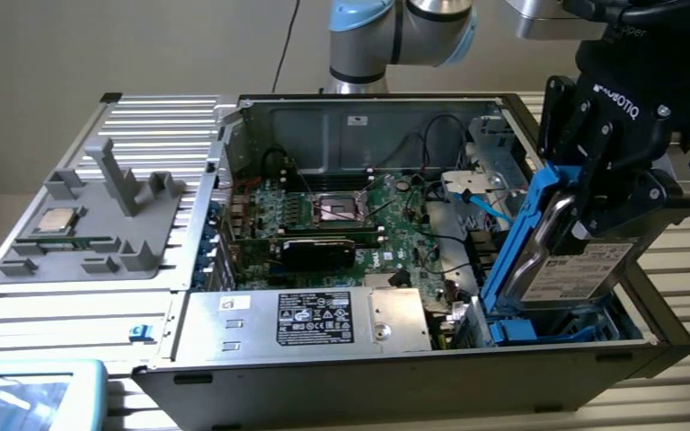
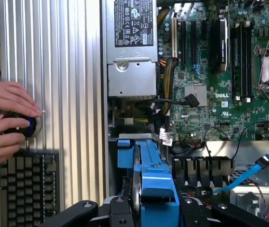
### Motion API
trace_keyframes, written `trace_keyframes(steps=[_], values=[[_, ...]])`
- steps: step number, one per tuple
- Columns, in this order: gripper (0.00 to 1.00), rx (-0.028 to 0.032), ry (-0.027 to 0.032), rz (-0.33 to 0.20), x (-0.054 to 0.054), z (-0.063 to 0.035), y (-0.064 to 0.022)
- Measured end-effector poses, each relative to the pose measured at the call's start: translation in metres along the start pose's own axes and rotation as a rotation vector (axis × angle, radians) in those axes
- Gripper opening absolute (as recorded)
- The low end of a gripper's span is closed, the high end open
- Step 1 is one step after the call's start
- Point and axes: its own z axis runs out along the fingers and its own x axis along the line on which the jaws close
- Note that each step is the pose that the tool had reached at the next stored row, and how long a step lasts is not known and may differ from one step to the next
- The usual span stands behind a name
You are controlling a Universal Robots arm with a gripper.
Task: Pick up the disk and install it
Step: 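Insert the disk into the insertion slot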
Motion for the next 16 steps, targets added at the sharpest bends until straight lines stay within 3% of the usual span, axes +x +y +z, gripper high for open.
trace_keyframes(steps=[13, 16], values=[[0.37, -0.0004, -0.0089, 0.0, 0.001, 0.003, -0.0003], [0.37, -0.0008, -0.0205, 0.0, 0.0042, 0.0034, -0.0008]])
